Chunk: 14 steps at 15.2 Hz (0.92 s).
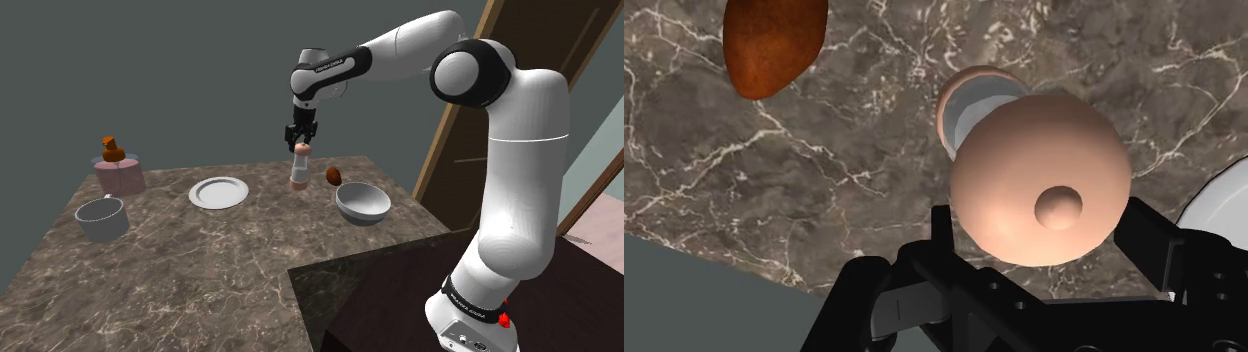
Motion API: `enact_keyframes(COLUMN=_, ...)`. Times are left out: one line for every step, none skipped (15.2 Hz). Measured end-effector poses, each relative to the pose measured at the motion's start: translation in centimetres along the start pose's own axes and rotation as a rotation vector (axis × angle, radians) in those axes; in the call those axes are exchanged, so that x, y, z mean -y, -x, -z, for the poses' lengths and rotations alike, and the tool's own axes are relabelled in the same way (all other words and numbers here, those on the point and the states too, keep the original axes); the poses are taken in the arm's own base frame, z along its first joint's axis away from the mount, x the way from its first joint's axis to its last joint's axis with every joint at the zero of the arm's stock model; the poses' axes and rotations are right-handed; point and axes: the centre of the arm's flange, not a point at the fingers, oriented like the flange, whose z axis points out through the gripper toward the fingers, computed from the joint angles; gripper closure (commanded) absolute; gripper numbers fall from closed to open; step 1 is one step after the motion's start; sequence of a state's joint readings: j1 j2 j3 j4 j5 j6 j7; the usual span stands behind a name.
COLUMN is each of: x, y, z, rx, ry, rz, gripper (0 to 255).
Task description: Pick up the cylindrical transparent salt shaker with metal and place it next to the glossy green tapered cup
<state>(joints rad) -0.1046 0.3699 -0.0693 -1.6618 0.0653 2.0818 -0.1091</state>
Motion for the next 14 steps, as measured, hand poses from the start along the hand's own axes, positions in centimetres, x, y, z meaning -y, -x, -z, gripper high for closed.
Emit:
enact_keyframes(x=0.0, y=-0.1, z=0.4, rx=0.0, ry=0.0, rz=0.0, gripper=255)
enact_keyframes(x=0.0, y=-0.1, z=0.9, rx=0.0, ry=0.0, rz=0.0, gripper=255)
enact_keyframes(x=0.0, y=-0.1, z=1.3, rx=0.0, ry=0.0, rz=0.0, gripper=255)
enact_keyframes(x=0.0, y=-0.1, z=1.8, rx=0.0, ry=0.0, rz=0.0, gripper=255)
enact_keyframes(x=0.0, y=-0.2, z=2.3, rx=0.0, ry=0.0, rz=0.0, gripper=255)
enact_keyframes(x=0.2, y=-0.2, z=2.8, rx=0.0, ry=0.0, rz=0.0, gripper=255)
enact_keyframes(x=0.1, y=-0.2, z=3.4, rx=0.0, ry=0.0, rz=0.0, gripper=255)
enact_keyframes(x=0.1, y=-0.2, z=3.9, rx=0.0, ry=0.0, rz=0.0, gripper=255)
enact_keyframes(x=0.1, y=-0.2, z=4.3, rx=0.0, ry=0.0, rz=0.0, gripper=255)
enact_keyframes(x=0.1, y=-0.2, z=4.9, rx=0.0, ry=0.0, rz=0.0, gripper=255)
enact_keyframes(x=0.1, y=-0.2, z=5.5, rx=0.0, ry=0.0, rz=0.0, gripper=255)
enact_keyframes(x=0.1, y=-0.2, z=6.1, rx=0.0, ry=0.0, rz=0.0, gripper=255)
enact_keyframes(x=0.1, y=-0.3, z=6.6, rx=0.0, ry=0.0, rz=0.0, gripper=255)
enact_keyframes(x=0.2, y=-0.4, z=7.1, rx=0.0, ry=0.0, rz=0.0, gripper=255)
